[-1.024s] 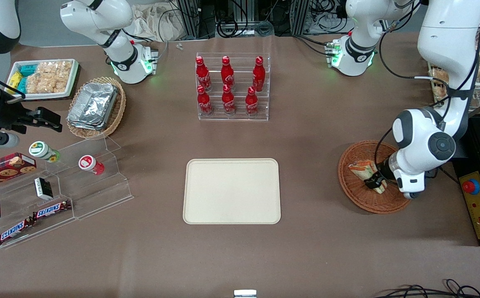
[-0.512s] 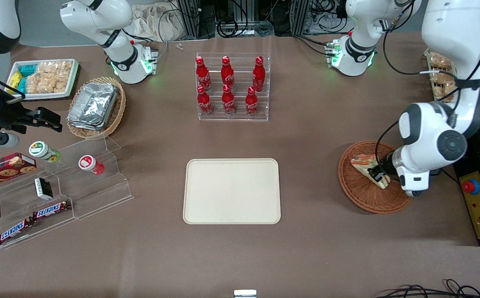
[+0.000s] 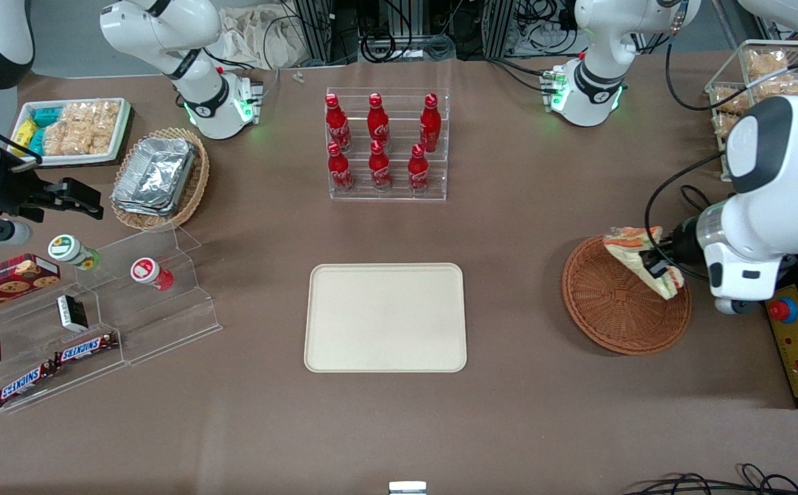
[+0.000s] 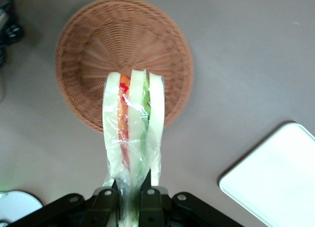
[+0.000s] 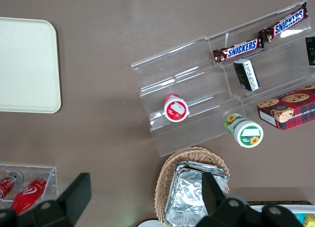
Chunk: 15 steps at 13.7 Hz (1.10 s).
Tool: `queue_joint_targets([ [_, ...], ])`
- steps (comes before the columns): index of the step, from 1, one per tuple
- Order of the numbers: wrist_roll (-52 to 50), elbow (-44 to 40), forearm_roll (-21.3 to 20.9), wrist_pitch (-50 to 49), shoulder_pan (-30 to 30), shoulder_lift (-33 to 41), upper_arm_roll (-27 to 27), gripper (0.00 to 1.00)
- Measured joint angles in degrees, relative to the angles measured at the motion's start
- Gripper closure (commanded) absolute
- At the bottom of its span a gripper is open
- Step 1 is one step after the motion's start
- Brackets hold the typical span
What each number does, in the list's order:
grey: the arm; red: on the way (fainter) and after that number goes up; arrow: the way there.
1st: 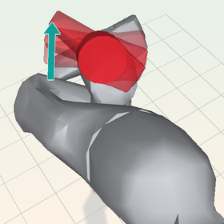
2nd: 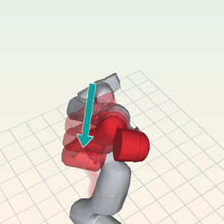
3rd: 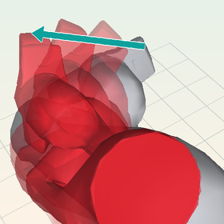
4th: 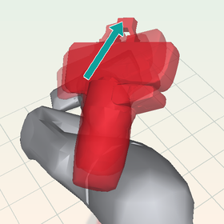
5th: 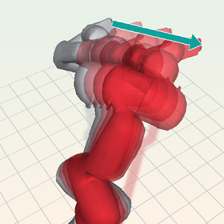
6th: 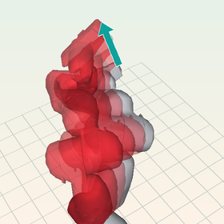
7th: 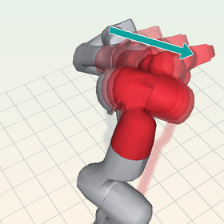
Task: Place sandwich from basket to tray
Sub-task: 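Lift the sandwich and carry it toward the cream tray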
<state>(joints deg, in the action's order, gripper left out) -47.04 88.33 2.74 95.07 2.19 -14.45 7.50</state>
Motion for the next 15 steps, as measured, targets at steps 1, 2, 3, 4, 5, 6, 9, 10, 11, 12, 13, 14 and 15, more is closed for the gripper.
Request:
queue_joint_targets([
  [1, 0.04, 0.01, 0.0, 1.97, 0.06, -0.48, 2.36, 1.0],
  [2, 0.09, 0.02, -0.01, 4.05, 0.19, -1.36, 5.11, 1.0],
  [3, 0.11, -0.01, -0.22, 6.18, 0.47, -2.63, 8.17, 1.0],
  [4, 0.24, -0.11, -1.18, 8.46, 1.15, -4.21, 10.97, 1.0],
  [5, 0.48, -0.51, -2.83, 10.72, 2.43, -6.13, 13.14, 1.0],
  [6, 0.88, -1.22, -4.7, 12.69, 4.36, -8.36, 14.53, 1.0],
  [9, 2.97, -2.62, -9.04, 20.03, 10.64, -15.73, 15.31, 1.0],
  [10, 4.68, -3.24, -9.38, 22.75, 11.78, -18.5, 15.31, 1.0],
  [11, 6.72, -4.29, -9.48, 25.04, 12.42, -21.39, 15.3, 1.0],
  [12, 8.8, -5.74, -9.5, 26.54, 12.64, -24.19, 15.3, 1.0],
  [13, 11.54, -7.3, -9.53, 27.31, 12.62, -26.9, 15.27, 1.0],
  [14, 14.85, -8.52, -9.56, 27.67, 12.62, -29.18, 15.22, 1.0],
  [15, 18.3, -9.35, -9.56, 28.1, 12.62, -31.11, 15.22, 1.0],
])
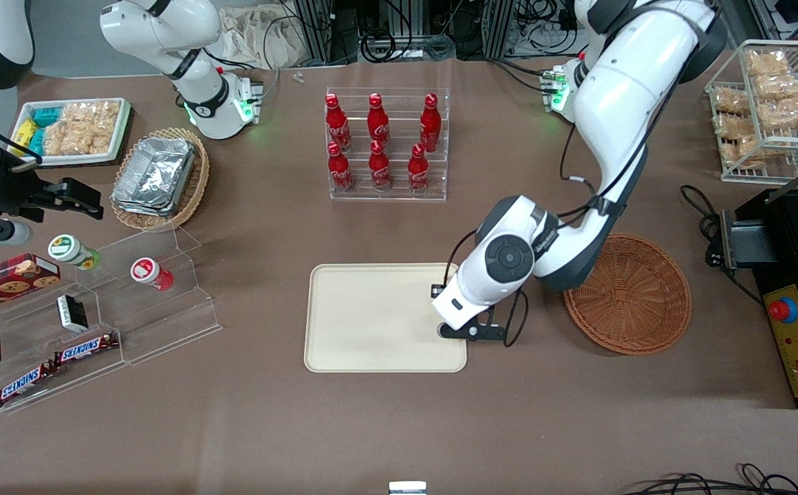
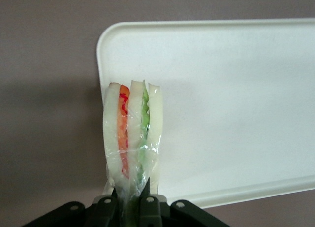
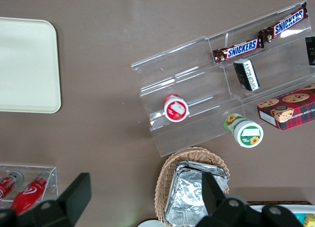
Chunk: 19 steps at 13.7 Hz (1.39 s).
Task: Place sandwich from basket to tray
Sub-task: 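Lift the sandwich and carry it toward the cream tray, then lower the sandwich onto the tray and open the left gripper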
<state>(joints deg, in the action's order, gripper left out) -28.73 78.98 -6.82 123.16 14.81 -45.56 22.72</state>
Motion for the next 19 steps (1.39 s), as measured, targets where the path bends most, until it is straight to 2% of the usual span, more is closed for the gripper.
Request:
queue_joint_targets([
  [2, 4.02, -0.55, 0.0, 0.95, 0.02, -2.32, 0.04, 1.0],
  [3, 4.67, -0.78, 0.01, 1.08, 0.04, -2.81, 0.11, 0.93],
  [4, 4.82, -1.0, 0.01, 1.07, 0.07, -2.9, 0.17, 0.57],
  [5, 4.82, -1.14, 0.01, 0.99, 0.1, -2.9, 0.2, 0.03],
  [9, 4.42, -1.31, 0.02, -0.02, 0.13, -2.9, 0.21, 0.01],
  [14, 2.59, -5.2, 0.1, -10.82, -0.05, -1.26, 0.28, 0.01],
  [19, 2.25, -8.6, 2.09, -20.08, -2.32, 4.47, 0.18, 0.01],
])
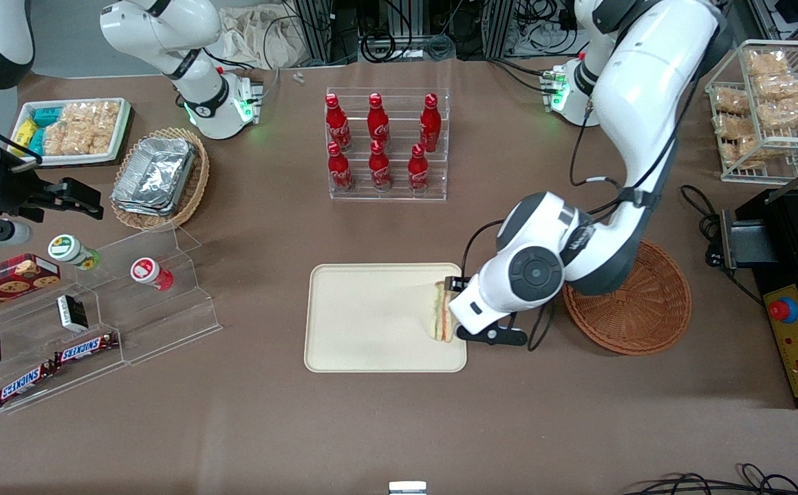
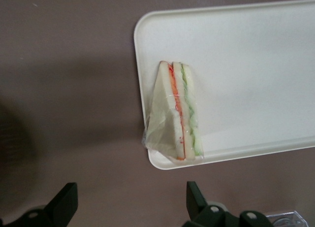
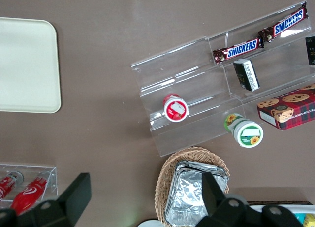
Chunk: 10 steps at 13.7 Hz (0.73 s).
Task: Place sandwich from basket to tray
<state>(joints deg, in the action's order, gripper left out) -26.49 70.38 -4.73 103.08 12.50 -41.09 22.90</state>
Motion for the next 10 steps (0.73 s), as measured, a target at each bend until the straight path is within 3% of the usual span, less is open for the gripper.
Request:
queue_joint_targets([
  [4, -0.06, -0.19, 0.08, -7.3, -3.04, 6.51, -0.16, 0.01],
  [10, 6.36, 1.25, 0.45, -12.06, -14.48, 18.04, -0.39, 0.01],
])
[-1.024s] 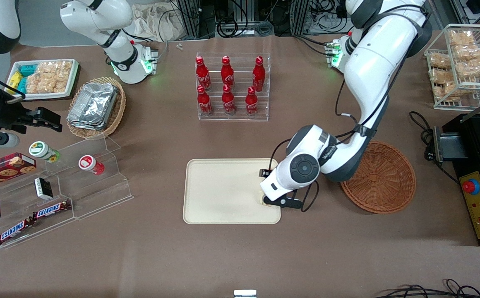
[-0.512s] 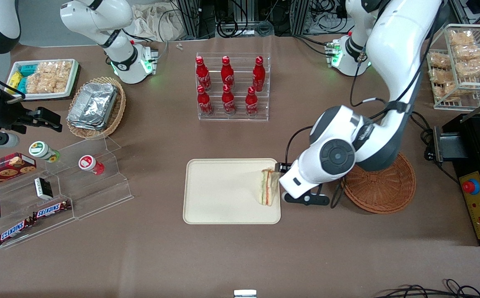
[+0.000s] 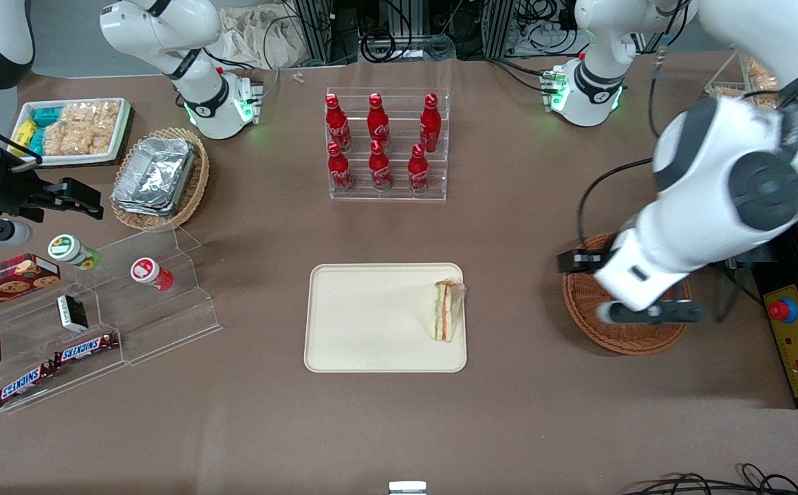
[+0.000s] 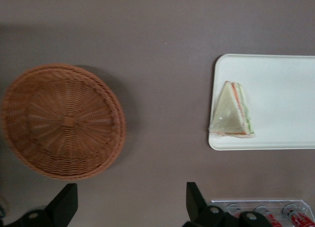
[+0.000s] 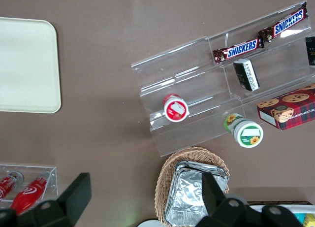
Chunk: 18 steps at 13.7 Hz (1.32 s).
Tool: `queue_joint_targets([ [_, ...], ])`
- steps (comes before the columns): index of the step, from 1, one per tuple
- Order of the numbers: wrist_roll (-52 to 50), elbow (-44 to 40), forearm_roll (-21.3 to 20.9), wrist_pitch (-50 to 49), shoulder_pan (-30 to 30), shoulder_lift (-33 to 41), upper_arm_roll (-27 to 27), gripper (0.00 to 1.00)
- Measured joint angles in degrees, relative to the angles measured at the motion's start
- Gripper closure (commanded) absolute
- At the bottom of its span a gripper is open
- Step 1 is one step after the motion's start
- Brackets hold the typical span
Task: Place sandwich from basket to tray
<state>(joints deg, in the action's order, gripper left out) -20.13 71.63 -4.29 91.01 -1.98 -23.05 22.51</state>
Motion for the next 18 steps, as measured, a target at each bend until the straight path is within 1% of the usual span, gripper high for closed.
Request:
queue_joint_targets([
  [3, 1.32, 1.24, 0.05, -1.83, -5.06, 4.12, -0.11, 0.01],
  [5, 1.79, 1.46, -0.02, -4.88, -7.13, 6.02, -0.26, 0.01],
  [9, 1.87, 1.79, -0.41, -6.81, -8.37, 6.89, -0.42, 0.01],
  [13, 6.3, 1.99, -0.69, -8.6, -10.26, 7.66, -0.98, 0.0],
  [14, 7.56, 2.38, -0.68, -8.68, -9.72, 8.14, -2.7, 0.0],
  [16, 10.99, 3.66, -0.26, -8.68, -5.04, 9.45, -10.34, 0.0],
  [17, 12.39, 4.31, -0.02, -8.68, -3.23, 10.11, -13.21, 0.0],
  [18, 13.41, 5.0, 0.05, -8.68, -2.48, 10.76, -14.5, 0.0],
])
